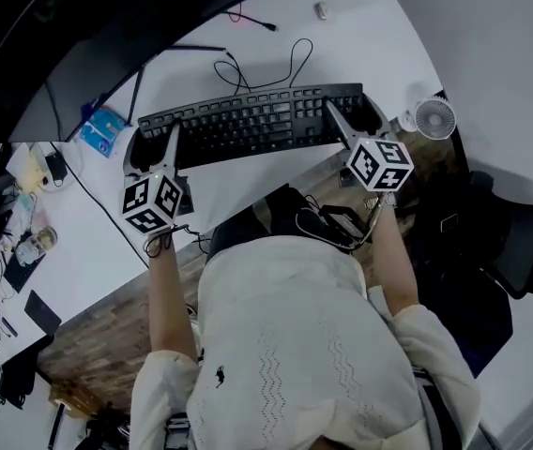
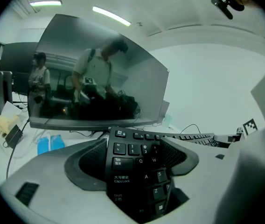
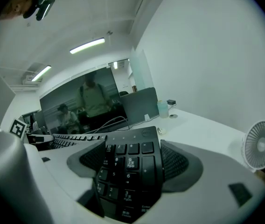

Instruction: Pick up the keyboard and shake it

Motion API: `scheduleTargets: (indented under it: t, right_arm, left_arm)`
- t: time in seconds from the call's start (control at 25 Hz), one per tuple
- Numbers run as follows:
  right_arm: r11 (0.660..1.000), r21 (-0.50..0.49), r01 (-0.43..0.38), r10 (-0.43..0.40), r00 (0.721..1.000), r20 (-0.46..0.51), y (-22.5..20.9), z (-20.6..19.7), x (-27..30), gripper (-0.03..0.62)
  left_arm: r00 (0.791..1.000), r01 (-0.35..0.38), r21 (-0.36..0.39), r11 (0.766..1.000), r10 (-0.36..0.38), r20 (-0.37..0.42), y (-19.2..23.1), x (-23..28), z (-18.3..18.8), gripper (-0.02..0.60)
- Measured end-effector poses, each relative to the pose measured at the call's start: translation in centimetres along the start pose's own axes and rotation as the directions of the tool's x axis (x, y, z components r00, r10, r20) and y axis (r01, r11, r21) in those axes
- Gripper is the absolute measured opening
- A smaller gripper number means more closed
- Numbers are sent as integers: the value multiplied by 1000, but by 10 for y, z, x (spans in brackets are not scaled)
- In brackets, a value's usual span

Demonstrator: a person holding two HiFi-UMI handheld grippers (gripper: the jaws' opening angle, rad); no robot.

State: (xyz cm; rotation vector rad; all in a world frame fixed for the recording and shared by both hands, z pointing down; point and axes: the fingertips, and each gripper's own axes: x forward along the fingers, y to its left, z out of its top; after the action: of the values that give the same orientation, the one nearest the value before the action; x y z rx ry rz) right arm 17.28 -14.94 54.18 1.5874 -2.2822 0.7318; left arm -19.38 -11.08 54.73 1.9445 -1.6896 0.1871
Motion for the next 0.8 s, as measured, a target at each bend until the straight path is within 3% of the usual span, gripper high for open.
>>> scheduleTargets:
  t: [0.52,0.8]
  right_arm:
    - [996,-75,-39,52,984,171,27,75,-29,353]
    - [990,-125,-59,89,965,248,43,117,-31,353]
  left_arm:
    - [986,7,38,999,-13,164,-17,-37,71,328]
    - [967,0,51,999,-13,255,-19,-48,108,328]
